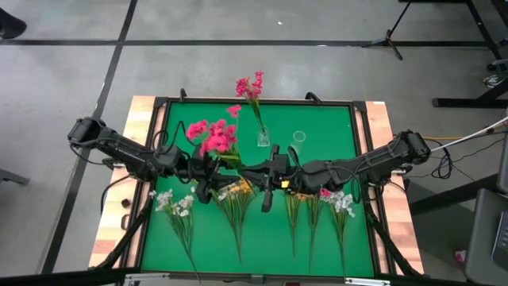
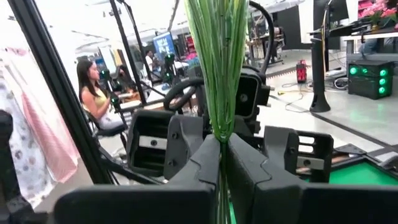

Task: Sort flowers into vase by color
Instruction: Put the left red flower into the center transparent vase

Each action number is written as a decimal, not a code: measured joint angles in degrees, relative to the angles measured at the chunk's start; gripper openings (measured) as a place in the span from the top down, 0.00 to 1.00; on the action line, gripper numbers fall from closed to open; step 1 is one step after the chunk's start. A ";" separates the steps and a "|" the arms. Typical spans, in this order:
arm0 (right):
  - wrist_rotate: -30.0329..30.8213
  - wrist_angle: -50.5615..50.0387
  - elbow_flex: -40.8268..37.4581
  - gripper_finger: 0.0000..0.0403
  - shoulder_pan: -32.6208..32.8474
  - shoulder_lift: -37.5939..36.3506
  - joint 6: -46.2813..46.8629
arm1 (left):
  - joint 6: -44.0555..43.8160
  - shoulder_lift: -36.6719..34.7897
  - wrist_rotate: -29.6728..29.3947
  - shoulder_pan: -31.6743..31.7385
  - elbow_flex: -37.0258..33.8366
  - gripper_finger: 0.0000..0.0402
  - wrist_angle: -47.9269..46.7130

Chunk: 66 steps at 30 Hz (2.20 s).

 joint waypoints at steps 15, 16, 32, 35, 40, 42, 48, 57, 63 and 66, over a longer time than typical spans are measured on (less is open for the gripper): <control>-2.55 1.90 -0.04 0.96 -1.56 1.74 0.84 | 0.02 0.00 0.00 -0.03 0.05 0.51 -2.26; -2.55 1.81 -0.04 0.96 -1.56 1.74 0.84 | -0.08 0.00 -0.02 -0.03 0.05 0.51 -2.48; -1.83 1.65 -0.04 0.96 -1.56 1.72 0.93 | -0.35 0.00 -4.83 -0.12 0.11 0.88 -2.69; -1.52 1.61 -0.04 0.96 -1.56 1.72 0.97 | -0.31 -0.02 -4.76 -0.14 0.14 0.97 -2.64; -1.26 0.95 -0.04 0.92 -1.56 1.67 1.28 | -0.29 -0.02 -5.00 -0.14 0.14 0.99 -2.61; -0.28 0.19 -0.04 0.86 -1.56 1.67 1.38 | -0.37 0.00 -5.71 -0.10 0.14 0.99 -2.80; 0.64 -2.18 -0.02 0.63 -1.54 0.92 0.84 | 0.07 0.04 -11.59 -0.08 0.14 0.99 -2.81; 1.88 -9.22 -0.02 0.45 -1.15 -4.05 -0.54 | 1.57 -0.02 -19.94 2.69 0.14 1.00 -1.93; 3.11 -15.33 -0.02 0.45 -1.38 -8.79 -2.75 | 3.19 -0.01 -20.96 6.30 0.14 1.00 -1.96; 3.05 -18.84 -0.02 0.47 -1.30 -12.32 -3.60 | 4.56 0.00 -21.55 7.87 0.14 1.00 -1.95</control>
